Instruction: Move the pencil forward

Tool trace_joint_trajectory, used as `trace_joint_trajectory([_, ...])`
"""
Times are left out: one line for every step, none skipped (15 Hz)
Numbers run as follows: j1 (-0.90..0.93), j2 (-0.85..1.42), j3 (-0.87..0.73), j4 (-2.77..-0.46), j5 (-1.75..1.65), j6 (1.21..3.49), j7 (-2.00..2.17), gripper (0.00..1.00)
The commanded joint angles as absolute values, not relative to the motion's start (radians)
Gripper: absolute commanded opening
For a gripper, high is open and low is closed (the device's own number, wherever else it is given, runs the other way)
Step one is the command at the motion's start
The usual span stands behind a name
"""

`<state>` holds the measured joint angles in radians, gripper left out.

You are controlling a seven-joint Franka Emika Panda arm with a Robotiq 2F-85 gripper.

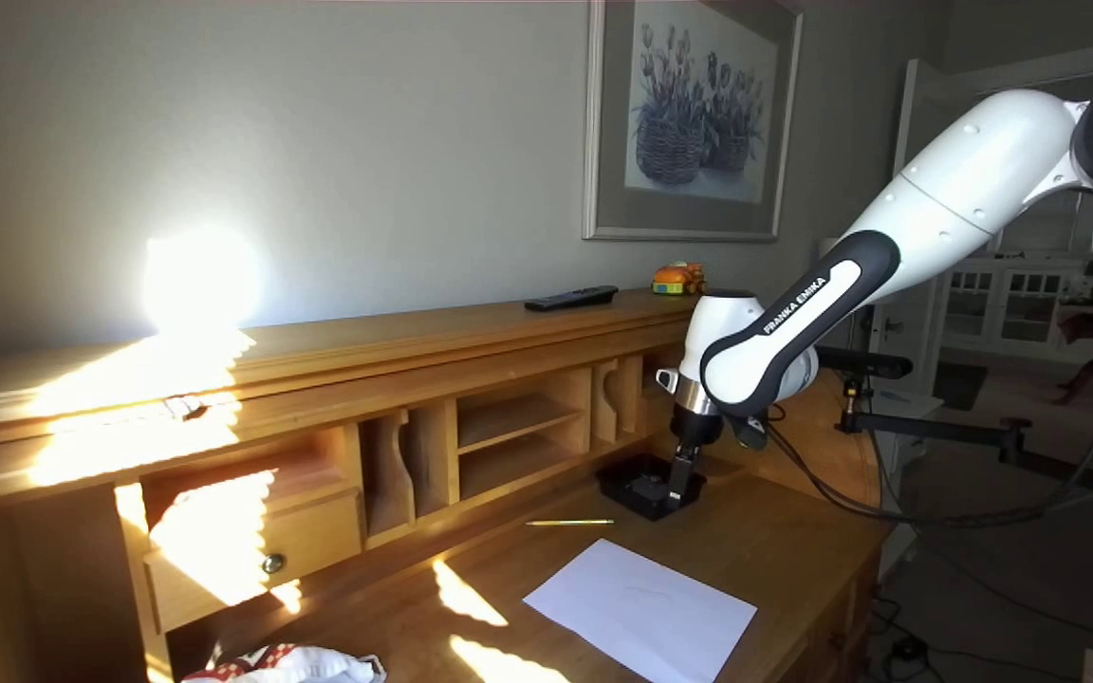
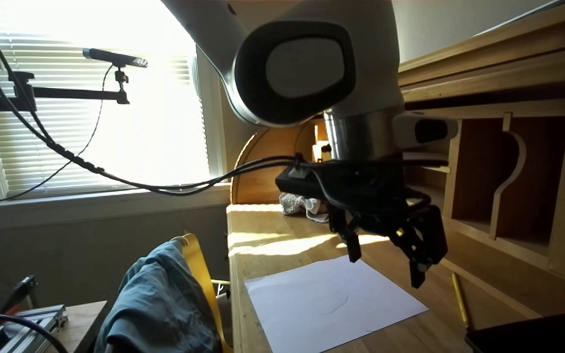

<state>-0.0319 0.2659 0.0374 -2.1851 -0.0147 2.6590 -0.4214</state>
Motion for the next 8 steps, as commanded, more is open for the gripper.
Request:
trace_joint_trajectory([-0.043, 0.273, 0.048, -2.180, -0.025, 2.653, -0.412, 1.00])
trace_joint_trajectory([-0.043, 0.275, 0.047, -2.178, -0.026, 2.652, -0.412, 1.00])
trace_joint_trajectory([-0.043, 0.275, 0.047, -2.177, -0.027, 2.651, -0.412, 1.00])
trace_joint_trajectory([-0.043, 0.275, 0.047, -2.176, -0.027, 2.651, -0.412, 1.00])
trace_joint_trajectory([-0.043, 0.275, 0.047, -2.175, -0.027, 2.650, -0.412, 1.00])
trace_joint_trajectory([-0.035, 0.290, 0.040, -2.167, -0.038, 2.667, -0.388, 1.00])
trace_joint_trajectory([-0.035, 0.314, 0.049, -2.157, -0.041, 2.712, -0.415, 1.00])
trace_joint_trajectory([-0.037, 0.337, 0.061, -2.143, -0.036, 2.752, -0.435, 1.00])
